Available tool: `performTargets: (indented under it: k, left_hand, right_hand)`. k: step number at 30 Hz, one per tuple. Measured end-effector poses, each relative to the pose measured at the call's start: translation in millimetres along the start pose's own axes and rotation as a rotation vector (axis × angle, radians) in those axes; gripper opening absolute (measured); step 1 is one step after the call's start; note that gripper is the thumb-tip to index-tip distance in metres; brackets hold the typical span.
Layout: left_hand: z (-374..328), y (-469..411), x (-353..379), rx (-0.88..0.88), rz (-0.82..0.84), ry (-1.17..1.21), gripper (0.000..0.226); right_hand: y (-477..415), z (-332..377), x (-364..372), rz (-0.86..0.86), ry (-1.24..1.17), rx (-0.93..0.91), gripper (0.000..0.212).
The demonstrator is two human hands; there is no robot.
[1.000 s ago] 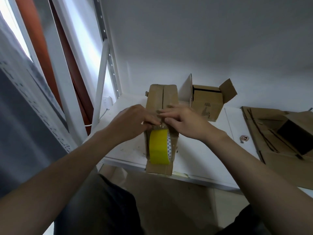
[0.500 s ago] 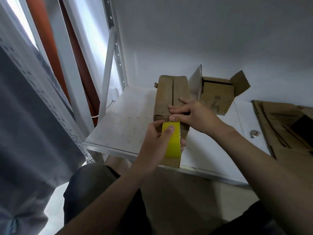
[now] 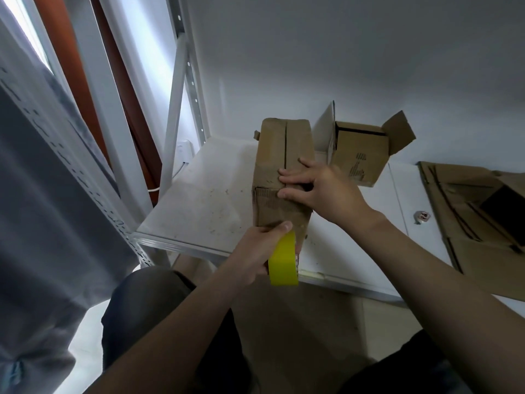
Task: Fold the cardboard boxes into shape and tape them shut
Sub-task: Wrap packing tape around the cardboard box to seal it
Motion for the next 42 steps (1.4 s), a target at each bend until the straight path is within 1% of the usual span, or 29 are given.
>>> performTargets:
  k: [2, 4, 8, 10, 13, 16, 18, 22, 24, 25, 27, 30, 32, 34, 36, 38, 40, 42]
  left_hand:
    - [0.8, -1.9, -0.3, -0.021, -0.01, -0.006, 0.024]
    - [0.7, -6.4, -1.0, 0.01, -0.058, -0.047, 0.028]
    - [-6.8, -8.8, -10.5, 0.181, -0.236, -0.136, 0.027]
    - [-11.1, -8.5, -17.3, 0.233, -0.277, -0.13, 0.03]
    - [-8.5, -8.6, -19.7, 0.208, -0.248, -0.089, 0.022]
    - [1.7, -11.5, -14.5, 0.175, -0.21, -0.145, 0.015]
    - [6.1, -11.3, -10.6, 0.155, -0.19, -0.139, 0.018]
    - [3.1, -14.4, -9.3, 0.153, -0.194, -0.144, 0.036]
    - [4.1, -14.7, -10.1, 0.136, -0.212, -0.118, 0.039]
    - [5.7, -14.4, -10.3, 0.128, -0.224, -0.108, 0.037]
    - [9.5, -16.2, -11.3, 0.137, -0.26, -0.13, 0.032]
    - [9.2, -17.3, -13.5, 0.205, -0.333, -0.226, 0.037]
    - [7.2, -16.2, -12.1, 0.248, -0.372, -0.313, 0.042]
    - [8.1, -12.8, -7.9, 0.253, -0.387, -0.418, 0.052]
    - [10.0, -7.1, -4.7, 0.239, -0.416, -0.504, 0.058]
    - [10.6, -1.1, 1.0, 0.256, -0.49, -0.516, 0.061]
    - [10.2, 4.5, 8.3, 0.31, -0.572, -0.549, 0.066]
    - [10.9, 6.2, 16.8, 0.349, -0.617, -0.587, 0.073]
  right_hand:
    - [3.0, 3.9, 2.5, -0.016, 0.057, -0.042, 0.051]
    - [8.6, 6.5, 5.7, -0.051, 0.122, -0.081, 0.058]
    - [19.9, 6.1, 11.7, -0.138, 0.25, -0.147, 0.07]
    - [21.4, 6.2, 13.2, -0.182, 0.26, -0.162, 0.072]
    - [18.5, 7.8, 15.2, -0.206, 0.262, -0.175, 0.071]
    - [18.1, 6.3, 14.0, -0.206, 0.266, -0.177, 0.071]
    - [20.1, 5.5, 13.1, -0.201, 0.268, -0.173, 0.071]
    - [18.8, 9.4, 13.6, -0.158, 0.328, -0.192, 0.076]
    - [21.7, 8.9, 9.1, -0.158, 0.325, -0.225, 0.077]
    - [24.8, 5.2, 4.0, -0.178, 0.291, -0.214, 0.073]
    - [33.4, -13.3, -8.7, -0.231, 0.195, -0.125, 0.064]
    - [51.9, -64.8, -23.6, -0.235, 0.164, 0.099, 0.058]
    - [68.8, -109.6, -31.2, -0.184, 0.246, 0.229, 0.054]
    - [87.8, -158.0, -36.2, -0.078, 0.333, 0.356, 0.053]
    - [107.8, -199.9, -38.1, 0.034, 0.368, 0.502, 0.055]
    - [125.7, -232.3, -41.1, 0.068, 0.374, 0.596, 0.056]
    - [138.3, -256.0, -39.0, 0.071, 0.338, 0.672, 0.056]
    - [144.2, -274.1, -33.5, 0.092, 0.302, 0.743, 0.058]
Point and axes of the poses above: each hand's wrist, its own y-axis away from the middle knuckle, its own x-axis out of the palm, z = x × y, the point moved 6 cm from there along -y, towards the middle knuckle, and after that the axes turned 10 degrees about -z, right-handed, at the moved point
